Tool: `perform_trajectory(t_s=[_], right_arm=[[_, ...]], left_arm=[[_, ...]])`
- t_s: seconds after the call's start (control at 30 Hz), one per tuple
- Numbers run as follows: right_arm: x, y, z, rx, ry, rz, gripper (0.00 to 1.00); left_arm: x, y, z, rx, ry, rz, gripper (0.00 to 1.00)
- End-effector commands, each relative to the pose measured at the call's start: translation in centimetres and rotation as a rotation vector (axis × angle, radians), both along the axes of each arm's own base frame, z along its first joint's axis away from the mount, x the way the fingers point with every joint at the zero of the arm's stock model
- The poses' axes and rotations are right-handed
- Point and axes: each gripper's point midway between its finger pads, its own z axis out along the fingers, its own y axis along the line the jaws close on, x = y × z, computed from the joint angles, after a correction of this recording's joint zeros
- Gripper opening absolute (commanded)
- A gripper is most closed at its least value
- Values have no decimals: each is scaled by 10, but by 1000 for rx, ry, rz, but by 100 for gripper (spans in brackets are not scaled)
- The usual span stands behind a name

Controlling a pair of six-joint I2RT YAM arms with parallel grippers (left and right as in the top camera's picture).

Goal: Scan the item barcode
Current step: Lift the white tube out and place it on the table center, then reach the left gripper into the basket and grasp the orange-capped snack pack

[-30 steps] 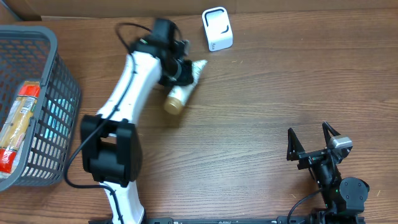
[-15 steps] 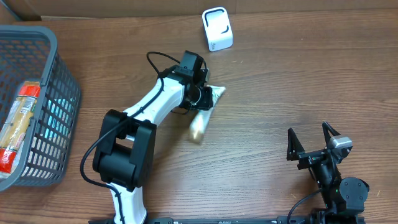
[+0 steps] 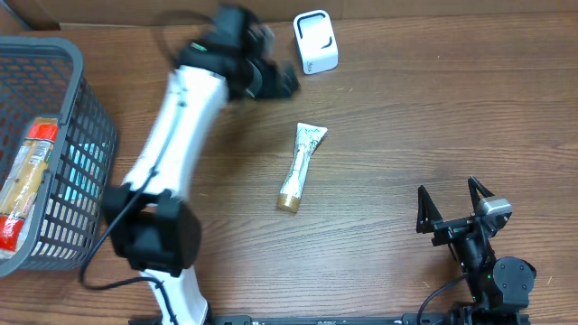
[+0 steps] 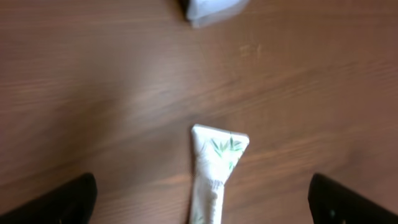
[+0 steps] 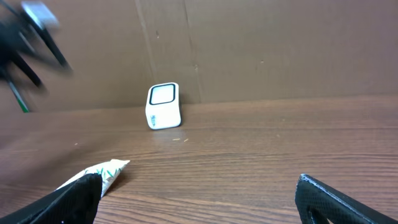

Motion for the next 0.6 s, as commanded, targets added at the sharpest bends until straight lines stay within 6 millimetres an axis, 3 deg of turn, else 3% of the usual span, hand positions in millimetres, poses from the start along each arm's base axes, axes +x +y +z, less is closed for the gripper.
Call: perform_trajectory(t_s=[0.0, 0.1, 0.2, 0.33, 0.4, 0.47, 0.57], right_arm=[[1, -1, -3, 0, 2, -5, 100], [1, -1, -3, 0, 2, -5, 100], [1, -1, -3, 0, 2, -5, 100], [1, -1, -3, 0, 2, -5, 100], [1, -1, -3, 0, 2, -5, 100], [1, -1, -3, 0, 2, -5, 100], [1, -1, -3, 0, 2, -5, 100]], left_arm=[[9, 87, 144, 22, -310, 102, 99], [-10, 154, 186, 91, -376, 199, 100], [-38, 227, 203, 171, -362, 384, 100], [-92, 332, 192, 312, -237, 703, 100], [-117, 371, 182, 356, -170, 842, 100], [-134, 399, 174, 360, -134, 941, 100], [-147, 424, 157, 378, -82, 999, 100]])
